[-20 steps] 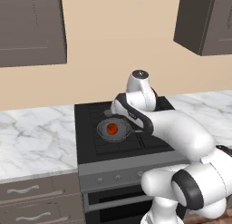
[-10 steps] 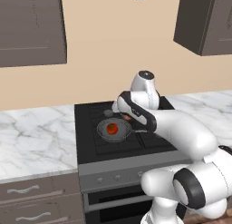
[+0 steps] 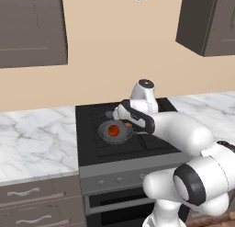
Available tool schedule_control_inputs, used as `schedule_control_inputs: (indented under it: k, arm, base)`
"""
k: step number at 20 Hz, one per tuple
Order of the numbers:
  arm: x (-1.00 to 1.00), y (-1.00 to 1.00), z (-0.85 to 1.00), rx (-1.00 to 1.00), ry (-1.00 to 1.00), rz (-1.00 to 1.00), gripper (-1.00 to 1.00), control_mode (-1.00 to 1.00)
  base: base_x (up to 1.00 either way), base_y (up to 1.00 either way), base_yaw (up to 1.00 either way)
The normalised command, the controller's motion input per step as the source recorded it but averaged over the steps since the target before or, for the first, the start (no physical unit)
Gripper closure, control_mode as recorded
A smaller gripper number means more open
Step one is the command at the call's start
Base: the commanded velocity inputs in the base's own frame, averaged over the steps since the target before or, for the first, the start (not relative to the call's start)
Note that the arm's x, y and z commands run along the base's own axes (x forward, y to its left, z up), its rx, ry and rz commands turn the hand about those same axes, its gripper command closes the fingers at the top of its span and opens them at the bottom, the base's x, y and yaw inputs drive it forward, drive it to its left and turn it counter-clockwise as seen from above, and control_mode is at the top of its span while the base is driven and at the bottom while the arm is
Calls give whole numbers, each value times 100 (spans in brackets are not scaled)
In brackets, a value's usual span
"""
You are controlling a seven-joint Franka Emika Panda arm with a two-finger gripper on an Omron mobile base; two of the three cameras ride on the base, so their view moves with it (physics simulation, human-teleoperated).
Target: Place the pan on the front left burner on the stove. Then place the tomato and the onion in the pan and turn on the front left burner.
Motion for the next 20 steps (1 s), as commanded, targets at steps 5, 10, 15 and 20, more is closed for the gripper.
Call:
schedule_control_inputs:
  k: [5,10,15,20]
  arm:
    - [25,0,-48,0,0,0,100,-100]
    - [19,0,-15,0,0,0,100,-100]
    - [13,6,-1,0,0,0,100,-100]
    - [13,22,0,0,0,0,100,-100]
  base:
    - [0,0,0]
    - [0,0,0]
    - [0,0,0]
    - [0,0,0]
